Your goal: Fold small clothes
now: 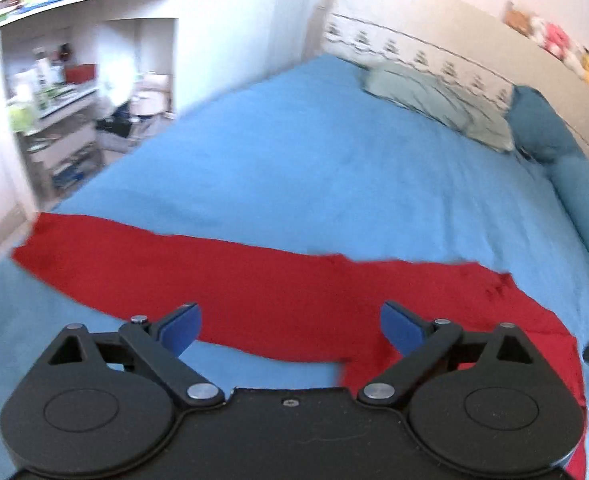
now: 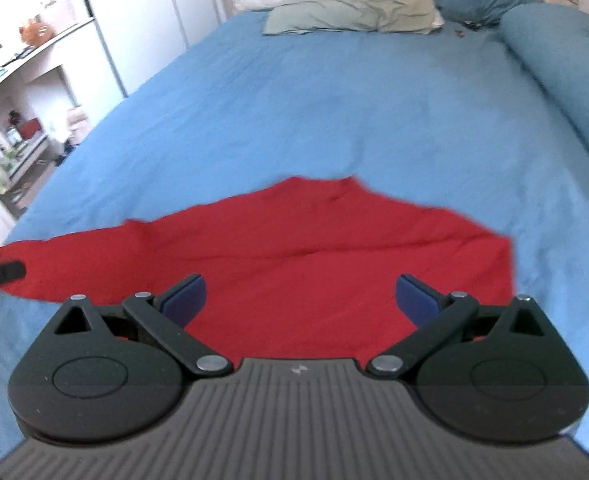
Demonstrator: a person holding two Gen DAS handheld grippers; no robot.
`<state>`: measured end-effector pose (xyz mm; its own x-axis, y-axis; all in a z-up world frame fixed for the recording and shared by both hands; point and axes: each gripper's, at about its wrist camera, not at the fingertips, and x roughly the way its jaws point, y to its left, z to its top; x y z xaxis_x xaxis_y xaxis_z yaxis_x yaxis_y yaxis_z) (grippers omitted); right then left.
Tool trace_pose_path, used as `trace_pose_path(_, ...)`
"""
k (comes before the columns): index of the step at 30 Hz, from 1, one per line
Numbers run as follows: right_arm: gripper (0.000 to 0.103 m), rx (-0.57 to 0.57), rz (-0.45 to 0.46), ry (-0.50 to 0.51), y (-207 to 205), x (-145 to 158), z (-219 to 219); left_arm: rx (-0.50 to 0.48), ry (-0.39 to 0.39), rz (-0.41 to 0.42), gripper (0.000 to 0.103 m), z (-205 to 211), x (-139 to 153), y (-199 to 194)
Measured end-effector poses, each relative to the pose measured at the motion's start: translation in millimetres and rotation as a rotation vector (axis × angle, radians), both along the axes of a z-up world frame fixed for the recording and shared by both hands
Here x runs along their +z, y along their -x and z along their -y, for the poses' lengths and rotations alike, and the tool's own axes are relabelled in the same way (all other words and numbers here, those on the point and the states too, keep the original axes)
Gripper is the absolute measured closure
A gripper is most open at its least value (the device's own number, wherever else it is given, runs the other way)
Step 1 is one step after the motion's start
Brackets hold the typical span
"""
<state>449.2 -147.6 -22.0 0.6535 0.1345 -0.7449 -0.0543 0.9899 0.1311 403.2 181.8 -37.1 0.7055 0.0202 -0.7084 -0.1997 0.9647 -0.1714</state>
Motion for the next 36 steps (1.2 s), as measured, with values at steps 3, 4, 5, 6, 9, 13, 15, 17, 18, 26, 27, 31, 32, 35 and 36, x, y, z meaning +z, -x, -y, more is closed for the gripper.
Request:
trace_pose_path(3,0.000,0.007,-0.011,-0.002,12,-7,-41,0.071,0.007,-0.026,0.005,-45,-7,8)
trace_pose_path(4,0.000,0.014,-0.017,-0.014,15,-11,-55,0.095,0.020,-0.025,0.005,-61,-10,11)
trace_pose_path(5,0.000,0.018,-0.020,-0.017,20,-12,-67,0.123,0.029,-0.022,0.005,-77,-14,13)
trace_pose_path(6,0.000,0.019,-0.024,-0.016,23,-16,-80,0.148,0.034,-0.019,0.005,-91,-19,14)
trace_pose_path(9,0.000,0.020,-0.036,0.001,25,-29,-111,0.235,0.061,-0.025,0.008,-137,-40,12)
trace_pose_path(13,0.000,0.025,-0.044,0.012,29,-45,-144,0.313,0.098,-0.030,0.025,-186,-69,4)
trace_pose_path(15,0.000,0.023,-0.041,0.013,29,-52,-153,0.339,0.129,-0.046,0.037,-203,-86,-3)
trace_pose_path(17,0.000,0.019,-0.039,0.019,28,-58,-162,0.357,0.170,-0.066,0.045,-215,-103,-10)
trace_pose_path(18,0.000,0.015,-0.039,0.017,27,-60,-164,0.364,0.179,-0.072,0.048,-218,-110,-12)
trace_pose_path(26,0.000,-0.016,-0.057,0.006,22,-68,-171,0.386,0.139,-0.012,0.050,-222,-119,-29)
trace_pose_path(27,0.000,-0.024,-0.056,0.004,22,-67,-170,0.389,0.123,-0.011,0.055,-222,-120,-31)
trace_pose_path(31,0.000,-0.057,-0.049,-0.015,20,-66,-164,0.409,0.085,-0.018,0.095,-225,-122,-40)
trace_pose_path(32,0.000,-0.064,-0.046,-0.018,20,-65,-161,0.410,0.089,-0.017,0.096,-225,-120,-40)
trace_pose_path(35,0.000,-0.081,-0.029,-0.028,21,-61,-153,0.422,0.041,-0.004,0.097,-215,-112,-42)
trace_pose_path(36,0.000,-0.087,-0.023,-0.034,21,-60,-149,0.414,0.031,0.006,0.098,-210,-107,-42)
